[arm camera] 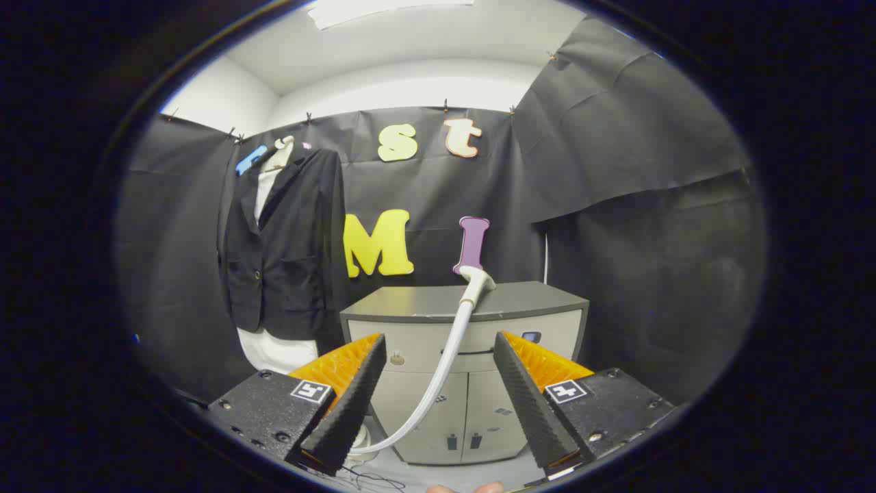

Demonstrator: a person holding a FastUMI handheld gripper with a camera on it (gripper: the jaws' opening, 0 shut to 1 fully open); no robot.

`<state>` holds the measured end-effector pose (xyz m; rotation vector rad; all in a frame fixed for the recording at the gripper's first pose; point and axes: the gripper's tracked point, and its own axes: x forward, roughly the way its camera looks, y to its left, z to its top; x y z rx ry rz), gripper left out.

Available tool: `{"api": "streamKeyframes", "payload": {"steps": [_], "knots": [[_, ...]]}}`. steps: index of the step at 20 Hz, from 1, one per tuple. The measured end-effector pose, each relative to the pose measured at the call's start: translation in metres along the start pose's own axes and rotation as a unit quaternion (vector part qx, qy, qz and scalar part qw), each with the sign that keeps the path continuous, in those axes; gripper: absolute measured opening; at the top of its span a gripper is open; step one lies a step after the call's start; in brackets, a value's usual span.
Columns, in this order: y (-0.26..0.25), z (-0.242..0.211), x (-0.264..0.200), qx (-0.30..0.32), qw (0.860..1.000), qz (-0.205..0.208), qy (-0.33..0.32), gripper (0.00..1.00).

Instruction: Iron the clothes twice with a garment steamer, once on the left side and once on the right side.

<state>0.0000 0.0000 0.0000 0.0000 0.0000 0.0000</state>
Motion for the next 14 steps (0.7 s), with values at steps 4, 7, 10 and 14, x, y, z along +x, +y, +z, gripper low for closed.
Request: {"api": "streamKeyframes", "payload": {"steps": [4, 7, 10, 14], "knots": [[0.0029, 0.0026, -0.0012, -0.005, 1.0, -0.003, -0.005, 0.99], [0.0055, 0.0022, -0.0019, -0.007, 1.0, 0.004, -0.001, 0.98], [0.0037, 0.0025, -0.005, -0.004, 1.0, 0.002, 0.0, 0.98], [0.0022, 0.0031, -0.0086, -0.007, 1.0, 0.0, 0.0, 0.99]]}}
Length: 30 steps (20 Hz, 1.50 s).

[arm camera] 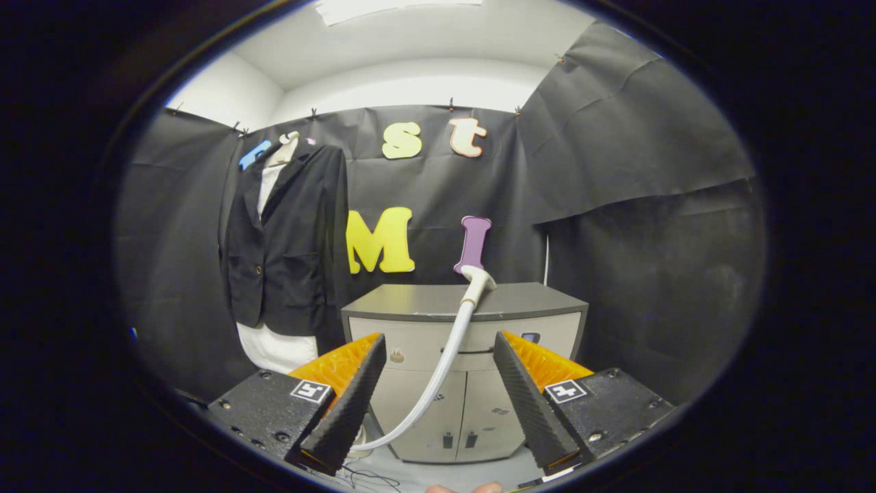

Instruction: Iron the clothes twice with a garment steamer, once on the left side and once on the right side.

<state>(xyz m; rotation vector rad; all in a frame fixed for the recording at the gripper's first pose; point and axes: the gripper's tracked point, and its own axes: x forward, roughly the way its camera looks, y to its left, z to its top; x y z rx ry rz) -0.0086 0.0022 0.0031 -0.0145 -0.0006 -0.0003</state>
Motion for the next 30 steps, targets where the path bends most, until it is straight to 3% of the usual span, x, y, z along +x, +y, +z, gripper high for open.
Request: {"api": "streamKeyframes", "payload": {"steps": [22, 30], "knots": [[0.026, -0.008, -0.008, -0.003, 1.0, -0.009, 0.016, 0.99], [0.034, -0.004, -0.007, -0.006, 0.998, -0.059, 0.013, 0.99]]}}
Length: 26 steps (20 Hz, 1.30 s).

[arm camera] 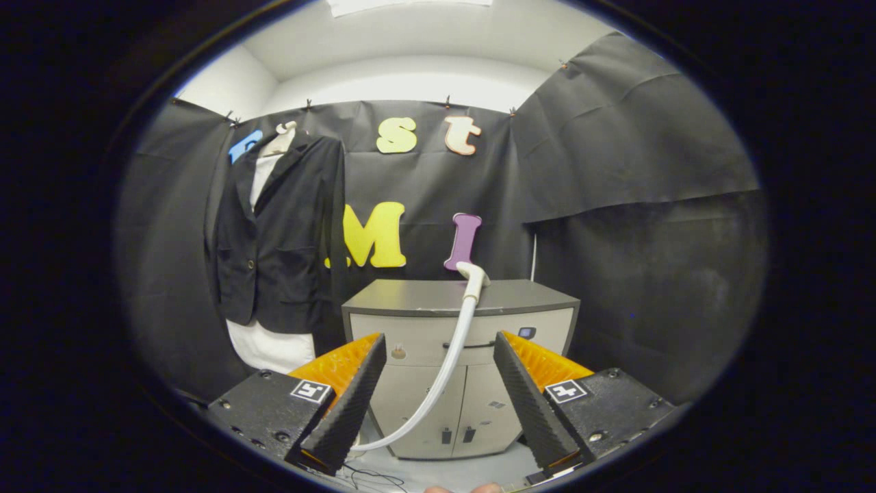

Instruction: Iron the clothes twice with a garment steamer, once on the left side and once on the right side.

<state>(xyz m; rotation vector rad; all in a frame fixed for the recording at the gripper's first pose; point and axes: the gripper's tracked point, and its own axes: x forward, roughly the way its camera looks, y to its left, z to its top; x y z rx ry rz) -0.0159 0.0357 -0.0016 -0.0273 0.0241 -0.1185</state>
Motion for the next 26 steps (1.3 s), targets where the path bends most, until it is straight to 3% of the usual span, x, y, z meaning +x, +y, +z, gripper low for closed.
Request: {"api": "streamKeyframes", "payload": {"steps": [7, 12, 26], "knots": [[0.013, 0.004, -0.001, -0.004, 0.999, -0.044, -0.001, 0.99], [0.019, 0.009, 0.016, 0.005, 0.999, -0.05, 0.009, 0.99], [-0.034, 0.05, 0.163, 0.02, 0.999, -0.022, 0.019, 0.98]]}}
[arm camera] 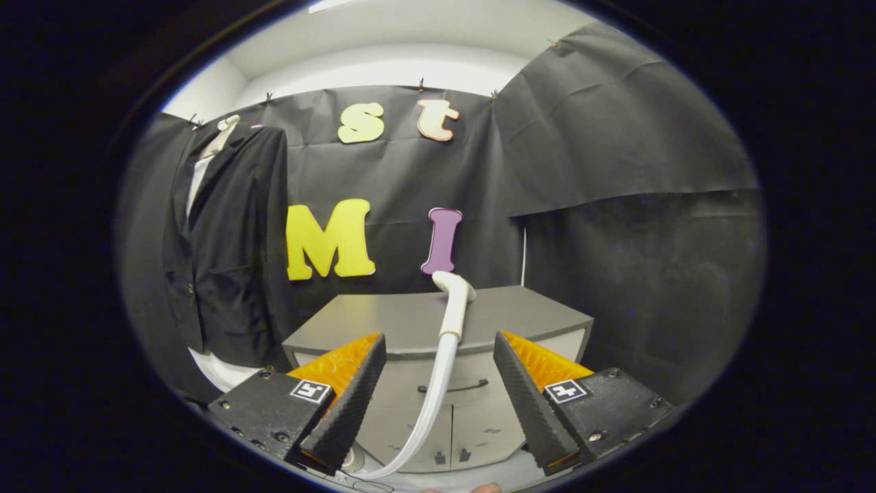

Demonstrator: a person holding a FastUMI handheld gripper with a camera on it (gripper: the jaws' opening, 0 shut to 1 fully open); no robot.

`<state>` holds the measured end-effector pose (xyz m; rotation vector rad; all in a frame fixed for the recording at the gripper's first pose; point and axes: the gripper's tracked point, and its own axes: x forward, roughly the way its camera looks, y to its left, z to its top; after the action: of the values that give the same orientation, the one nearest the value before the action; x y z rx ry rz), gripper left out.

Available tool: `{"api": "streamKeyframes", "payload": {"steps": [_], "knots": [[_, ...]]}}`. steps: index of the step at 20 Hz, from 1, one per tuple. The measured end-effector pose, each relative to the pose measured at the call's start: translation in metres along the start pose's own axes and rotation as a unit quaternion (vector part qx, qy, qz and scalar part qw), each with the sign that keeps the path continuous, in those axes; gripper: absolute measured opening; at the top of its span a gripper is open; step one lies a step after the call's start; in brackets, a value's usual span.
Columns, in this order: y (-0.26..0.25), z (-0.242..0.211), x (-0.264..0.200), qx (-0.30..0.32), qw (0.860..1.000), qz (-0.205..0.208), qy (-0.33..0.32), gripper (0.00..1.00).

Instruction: Iron the clothes twice with a garment steamer, once on the left side and once on the right side.

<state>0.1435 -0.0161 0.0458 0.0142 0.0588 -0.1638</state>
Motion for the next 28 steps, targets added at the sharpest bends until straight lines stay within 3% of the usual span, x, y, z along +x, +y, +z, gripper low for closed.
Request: {"api": "streamKeyframes", "payload": {"steps": [7, 12, 20, 24, 25, 28], "knots": [[0.003, 0.046, 0.083, 0.012, 0.998, 0.049, 0.027, 0.99], [-0.007, 0.024, 0.141, 0.039, 0.988, 0.047, 0.144, 0.99], [-0.028, -0.004, 0.213, 0.055, 0.969, 0.02, 0.24, 0.97], [-0.025, -0.018, 0.235, 0.054, 0.96, 0.014, 0.273, 0.91], [-0.026, -0.022, 0.236, 0.056, 0.957, 0.01, 0.285, 0.85], [-0.028, -0.028, 0.238, 0.065, 0.949, 0.006, 0.308, 0.79]]}}
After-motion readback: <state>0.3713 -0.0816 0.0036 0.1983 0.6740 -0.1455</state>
